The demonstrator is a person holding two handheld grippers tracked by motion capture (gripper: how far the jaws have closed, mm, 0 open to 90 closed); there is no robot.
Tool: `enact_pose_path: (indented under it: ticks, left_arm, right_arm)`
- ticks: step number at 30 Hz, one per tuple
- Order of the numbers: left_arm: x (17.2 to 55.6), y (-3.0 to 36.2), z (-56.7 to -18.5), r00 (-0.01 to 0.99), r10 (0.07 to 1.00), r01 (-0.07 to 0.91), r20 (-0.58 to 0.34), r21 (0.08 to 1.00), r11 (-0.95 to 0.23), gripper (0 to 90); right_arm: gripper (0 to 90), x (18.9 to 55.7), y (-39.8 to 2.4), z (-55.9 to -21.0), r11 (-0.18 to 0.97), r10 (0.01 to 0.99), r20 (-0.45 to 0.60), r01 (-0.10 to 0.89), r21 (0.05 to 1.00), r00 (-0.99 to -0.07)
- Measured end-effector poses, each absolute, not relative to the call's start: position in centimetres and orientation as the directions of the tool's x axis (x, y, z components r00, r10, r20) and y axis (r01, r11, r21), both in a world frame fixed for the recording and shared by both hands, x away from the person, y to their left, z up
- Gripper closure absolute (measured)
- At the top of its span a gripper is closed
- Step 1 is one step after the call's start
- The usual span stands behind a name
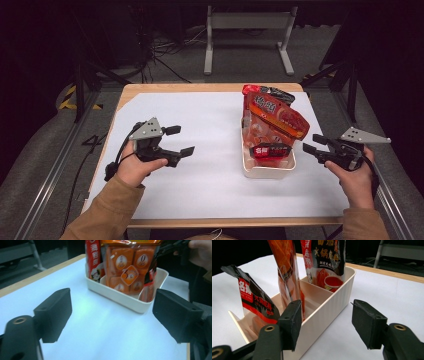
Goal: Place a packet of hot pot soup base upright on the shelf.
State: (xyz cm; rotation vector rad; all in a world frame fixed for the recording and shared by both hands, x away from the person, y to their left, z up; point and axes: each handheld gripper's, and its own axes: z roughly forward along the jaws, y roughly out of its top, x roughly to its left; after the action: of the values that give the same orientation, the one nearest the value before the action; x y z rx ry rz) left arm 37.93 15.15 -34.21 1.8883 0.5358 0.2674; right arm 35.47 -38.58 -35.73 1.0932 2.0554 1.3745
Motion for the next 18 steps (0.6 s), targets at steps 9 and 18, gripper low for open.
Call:
enact_pose_path:
  ticks: [9,18]
  left_arm:
    - [38.0,17.3,-36.3,0.832,0.552,0.264,-0.053,0.914,-0.309,6.9]
    - [38.2,18.9,-39.2,0.814,0.576,0.313,-0.068,0.888,-0.337,10.3]
  right_arm:
    - [38.1,35.5,-38.4,-36.1,0.199,0.804,0.061,0.365,0.909,-0.592]
    - [36.2,35.7,-38.6,-36.9,0.202,0.806,0.061,0.369,0.907,-0.589]
